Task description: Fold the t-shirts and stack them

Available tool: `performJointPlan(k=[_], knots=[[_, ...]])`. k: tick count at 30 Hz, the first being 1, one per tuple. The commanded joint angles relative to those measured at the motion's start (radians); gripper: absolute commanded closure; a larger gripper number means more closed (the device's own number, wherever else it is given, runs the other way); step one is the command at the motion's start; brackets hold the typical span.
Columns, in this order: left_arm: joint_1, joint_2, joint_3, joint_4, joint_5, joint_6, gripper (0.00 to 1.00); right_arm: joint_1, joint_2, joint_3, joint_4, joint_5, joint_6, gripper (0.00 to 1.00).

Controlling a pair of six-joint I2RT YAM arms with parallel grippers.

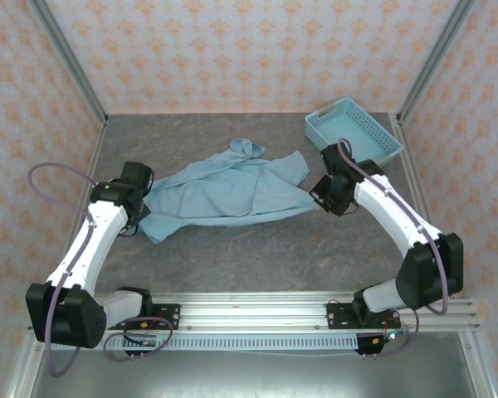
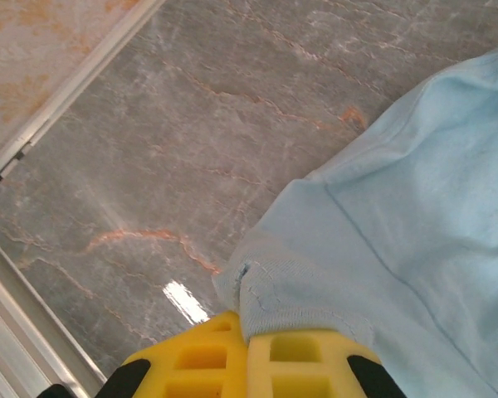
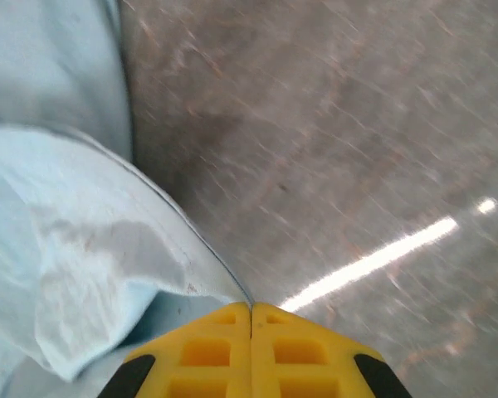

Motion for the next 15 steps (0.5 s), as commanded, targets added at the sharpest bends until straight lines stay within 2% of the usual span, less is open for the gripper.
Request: performJointPlan(k=[1,4,6,9,11,13,15], knots=[[-0.002,0.005,0.004,0.026,0.034,-0.010,1.00,0.002,-0.062,-0.073,-0.223,-0.023,0.015,1.00],[-0.022,0.004,-0.008,0.030,0.042,-0.012,1.00,-0.008,-0.111,-0.107,-0.256,-0.022,0.047,1.00],[-0.036,0.003,-0.021,0.028,0.041,-0.016,1.00,-0.010,-0.114,-0.136,-0.212,-0.022,0.078,0.99],[-0.047,0.001,-0.037,0.028,0.044,-0.020,1.00,-0.024,-0.054,-0.190,-0.093,-0.031,0.115,0.73],[-0.054,-0.004,-0.043,0.028,0.047,-0.019,1.00,-0.033,0.003,-0.191,-0.055,0.025,0.111,0.61],[-0.060,-0.011,-0.048,0.025,0.049,-0.018,1.00,-0.035,0.021,-0.187,-0.046,0.087,0.096,0.54],[-0.064,-0.020,-0.048,0.019,0.052,-0.020,1.00,-0.036,0.000,-0.206,-0.048,0.080,0.099,0.53]])
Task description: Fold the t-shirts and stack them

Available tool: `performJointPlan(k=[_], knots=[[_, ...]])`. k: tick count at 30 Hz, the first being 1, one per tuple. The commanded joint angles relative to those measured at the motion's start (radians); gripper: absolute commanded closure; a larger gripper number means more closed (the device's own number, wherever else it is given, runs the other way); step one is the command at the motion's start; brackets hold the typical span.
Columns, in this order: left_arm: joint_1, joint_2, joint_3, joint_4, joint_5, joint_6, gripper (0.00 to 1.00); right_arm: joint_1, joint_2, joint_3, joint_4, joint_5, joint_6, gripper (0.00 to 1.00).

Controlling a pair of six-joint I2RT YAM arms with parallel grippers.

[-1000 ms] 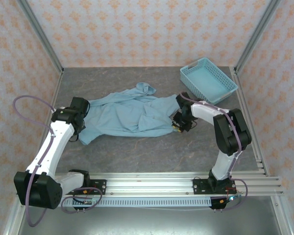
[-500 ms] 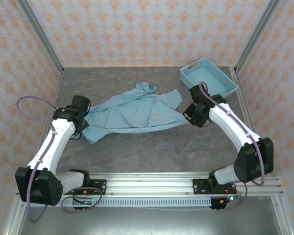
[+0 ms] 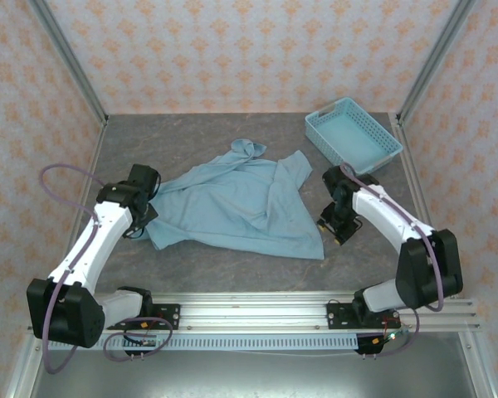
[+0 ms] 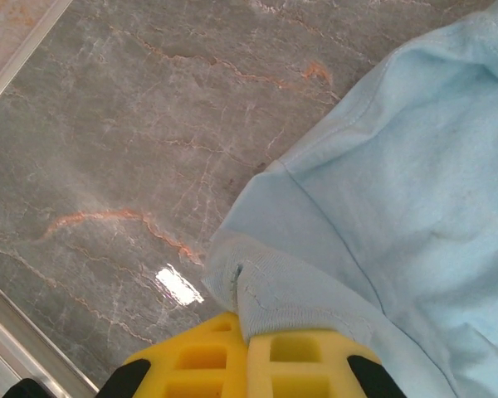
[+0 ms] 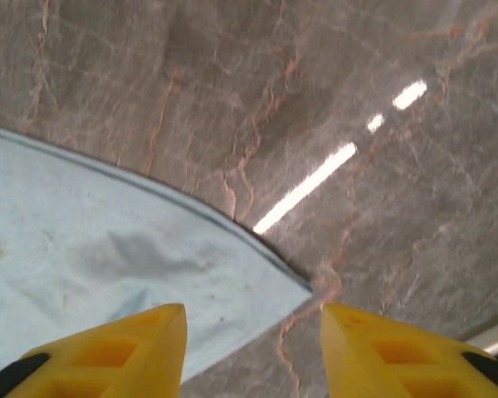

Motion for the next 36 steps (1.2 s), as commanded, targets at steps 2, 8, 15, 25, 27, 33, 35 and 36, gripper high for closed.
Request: performJointPlan(k=[2,8,15,25,27,33,35,36], knots=[[-0.014,-0.032,-0.016,-0.013,-0.003,-0.022,1.00,-0.004,-0.073,-0.070,0.014,0.006,0.022,0.53],[-0.025,-0.031,-0.033,-0.010,0.006,-0.015,1.00,-0.001,-0.175,-0.285,0.129,-0.245,0.063,0.53],[-0.030,-0.028,-0.035,-0.007,0.011,-0.002,1.00,0.031,-0.117,-0.311,0.320,-0.271,0.141,0.46],[-0.031,-0.032,-0.017,-0.004,0.015,-0.008,1.00,0.037,-0.023,-0.330,0.336,-0.219,0.155,0.55],[-0.032,-0.031,-0.012,-0.003,0.017,-0.012,1.00,0.038,-0.038,-0.315,0.295,-0.195,0.152,0.54],[-0.032,-0.030,-0.002,-0.001,0.020,-0.025,1.00,0.039,-0.141,-0.248,0.160,-0.128,0.117,0.49],[-0.033,-0.029,-0.002,-0.002,0.018,-0.026,1.00,0.040,-0.152,-0.240,0.131,-0.148,0.106,0.49],[-0.033,-0.030,-0.003,-0.002,0.017,-0.026,1.00,0.040,-0.155,-0.242,0.124,-0.158,0.104,0.49]])
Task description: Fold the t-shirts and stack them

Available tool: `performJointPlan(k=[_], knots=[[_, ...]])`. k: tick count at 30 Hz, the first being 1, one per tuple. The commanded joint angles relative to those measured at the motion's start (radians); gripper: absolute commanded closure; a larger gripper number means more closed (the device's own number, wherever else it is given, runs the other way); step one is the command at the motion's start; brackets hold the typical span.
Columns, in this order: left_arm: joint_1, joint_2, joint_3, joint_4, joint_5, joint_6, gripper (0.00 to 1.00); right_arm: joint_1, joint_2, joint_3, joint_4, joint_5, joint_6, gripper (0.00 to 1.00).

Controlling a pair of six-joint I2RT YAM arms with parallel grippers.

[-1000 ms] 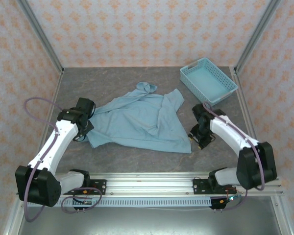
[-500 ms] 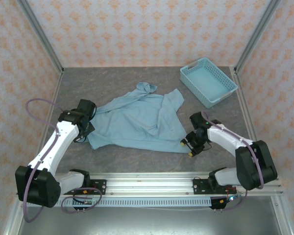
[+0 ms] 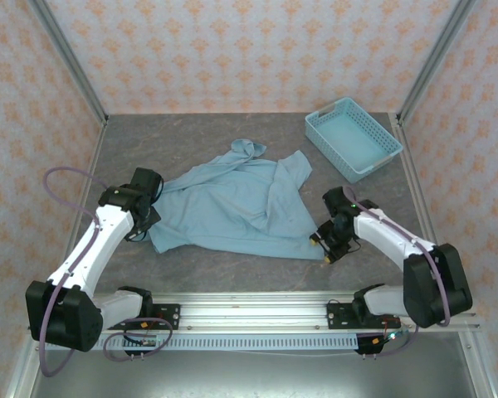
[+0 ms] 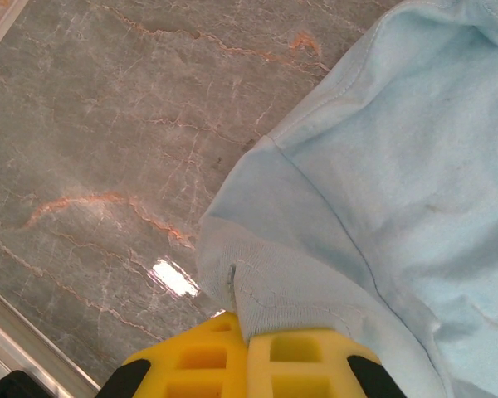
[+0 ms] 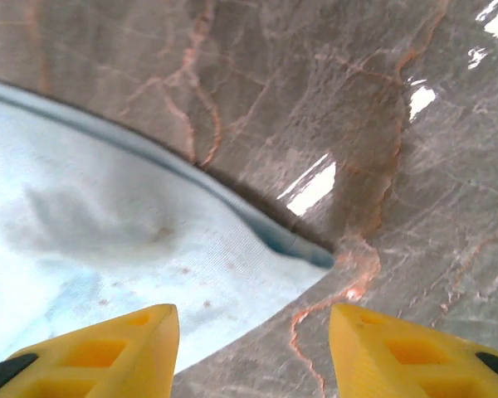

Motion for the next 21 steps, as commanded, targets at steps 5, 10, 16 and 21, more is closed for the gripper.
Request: performJointPlan(k=[5,10,16,21], knots=[[-0.007,0.002,0.028,0.003,-0.006,-0.010,1.00,0.010,-0.006,-0.009,-0.061,-0.052,-0.001,0.48],[-0.007,0.015,0.033,0.010,-0.005,-0.005,1.00,0.022,0.036,-0.035,0.013,-0.072,0.041,0.48],[-0.007,0.023,0.039,0.012,-0.007,-0.001,1.00,0.028,0.122,-0.044,0.071,-0.051,0.044,0.49],[-0.007,0.031,0.044,0.018,-0.005,-0.002,1.00,0.028,0.191,-0.019,0.132,0.003,0.026,0.66]])
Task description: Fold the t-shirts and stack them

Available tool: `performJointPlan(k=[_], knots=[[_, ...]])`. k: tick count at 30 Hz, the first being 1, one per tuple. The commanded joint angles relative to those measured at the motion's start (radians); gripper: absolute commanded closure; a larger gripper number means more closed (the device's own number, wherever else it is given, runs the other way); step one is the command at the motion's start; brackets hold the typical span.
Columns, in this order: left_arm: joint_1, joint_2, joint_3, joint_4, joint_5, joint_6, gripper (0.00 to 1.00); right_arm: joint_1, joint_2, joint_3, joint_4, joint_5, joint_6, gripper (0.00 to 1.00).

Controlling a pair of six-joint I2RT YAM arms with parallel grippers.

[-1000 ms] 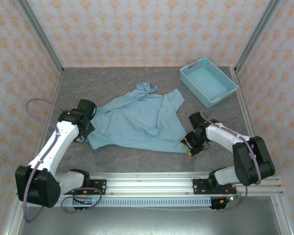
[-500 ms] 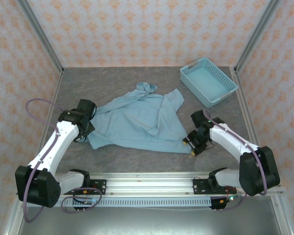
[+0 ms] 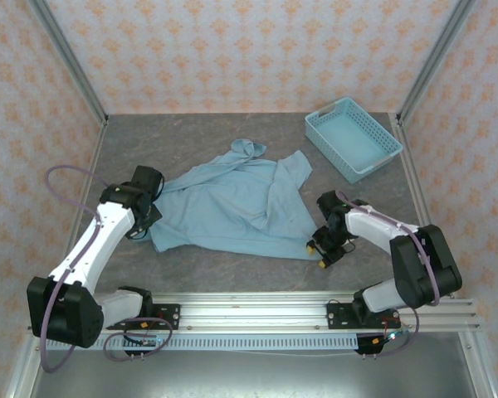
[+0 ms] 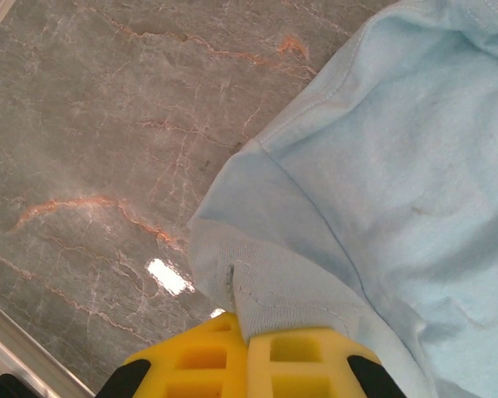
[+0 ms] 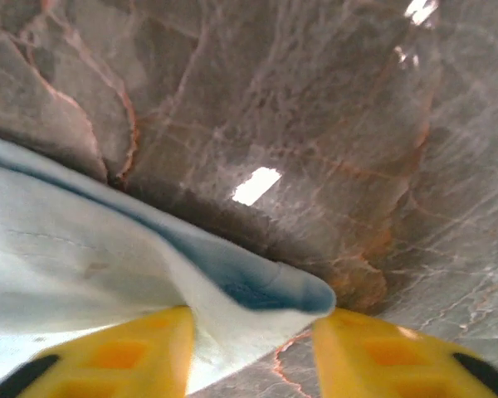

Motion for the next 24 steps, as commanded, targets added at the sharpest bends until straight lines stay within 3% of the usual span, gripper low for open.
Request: performJointPlan(k=[1,4,5,10,16,24], knots=[[-0.006,0.009,0.030,0.009,-0.017,-0.004,1.00,0.008,0.057,0.015,0.110,0.070,-0.005,0.74],[-0.007,0.016,0.046,0.019,-0.013,-0.003,1.00,0.004,0.077,0.089,0.155,0.100,-0.037,0.98],[-0.007,0.019,0.059,0.024,-0.011,-0.001,1.00,0.005,0.082,0.142,0.142,0.116,-0.062,1.00],[0.001,0.037,0.194,0.033,-0.013,-0.005,1.00,0.001,0.061,0.436,0.042,0.228,-0.207,1.00],[0.045,0.064,0.490,0.014,-0.010,-0.006,1.00,-0.031,0.049,0.748,-0.015,0.258,-0.318,1.00],[0.071,0.000,0.807,0.005,-0.051,0.026,1.00,-0.054,-0.085,0.952,0.037,0.266,-0.406,1.00]])
